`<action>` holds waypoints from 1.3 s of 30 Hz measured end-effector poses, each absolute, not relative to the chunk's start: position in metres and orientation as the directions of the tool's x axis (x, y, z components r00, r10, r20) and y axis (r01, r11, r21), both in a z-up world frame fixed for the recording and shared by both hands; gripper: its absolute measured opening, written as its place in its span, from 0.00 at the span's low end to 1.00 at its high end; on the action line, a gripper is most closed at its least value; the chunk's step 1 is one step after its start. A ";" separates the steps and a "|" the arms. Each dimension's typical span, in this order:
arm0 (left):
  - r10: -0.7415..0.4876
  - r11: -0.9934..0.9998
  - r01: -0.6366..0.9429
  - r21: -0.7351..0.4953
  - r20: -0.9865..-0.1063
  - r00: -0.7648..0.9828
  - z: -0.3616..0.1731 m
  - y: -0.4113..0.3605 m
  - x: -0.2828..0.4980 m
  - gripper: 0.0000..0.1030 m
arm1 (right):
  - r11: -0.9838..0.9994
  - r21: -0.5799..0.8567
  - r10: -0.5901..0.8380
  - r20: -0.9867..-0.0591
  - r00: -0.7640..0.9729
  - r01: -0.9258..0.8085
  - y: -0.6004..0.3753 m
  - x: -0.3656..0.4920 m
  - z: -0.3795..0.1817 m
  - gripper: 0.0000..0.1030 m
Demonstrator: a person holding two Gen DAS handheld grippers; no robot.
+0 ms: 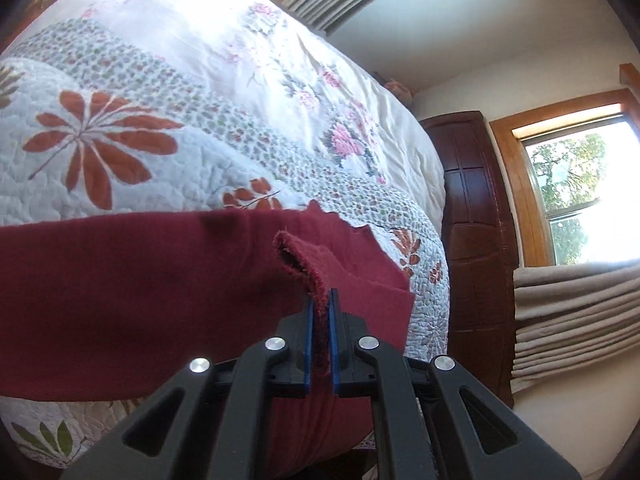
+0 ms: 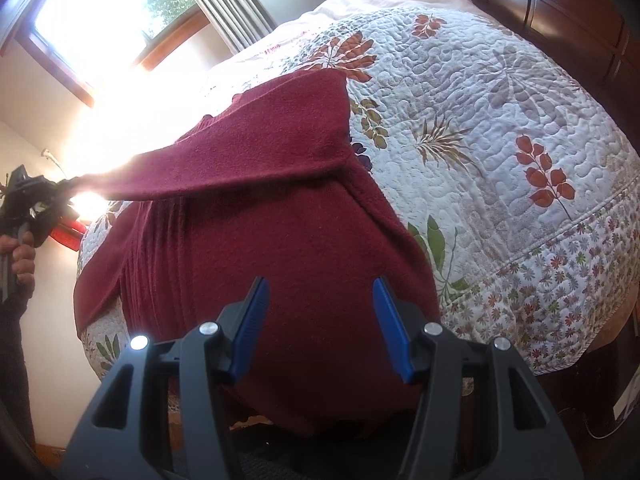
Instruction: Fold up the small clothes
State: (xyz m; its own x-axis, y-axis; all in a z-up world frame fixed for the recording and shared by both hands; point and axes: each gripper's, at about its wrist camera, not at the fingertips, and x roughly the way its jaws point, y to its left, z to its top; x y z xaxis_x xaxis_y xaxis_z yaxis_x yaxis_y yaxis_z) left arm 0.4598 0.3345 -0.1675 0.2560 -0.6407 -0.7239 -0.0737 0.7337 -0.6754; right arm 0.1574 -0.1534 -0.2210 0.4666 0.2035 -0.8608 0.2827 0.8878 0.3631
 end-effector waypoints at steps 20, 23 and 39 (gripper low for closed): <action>-0.548 0.777 -0.131 -0.616 -0.764 0.341 -0.205 0.328 0.430 0.56 | 0.910 0.328 0.180 -0.863 0.471 0.254 -0.151 0.162 -0.212 0.53; -0.597 0.762 -0.109 -0.639 -0.757 0.267 -0.226 0.295 0.434 0.56 | 0.921 0.329 0.192 -0.851 0.488 0.211 -0.146 0.174 -0.202 0.53; -0.379 0.463 -0.485 -0.742 -0.660 0.648 -0.232 0.516 0.309 0.82 | 0.933 0.350 0.275 -0.840 0.468 0.079 -0.113 0.208 -0.193 0.58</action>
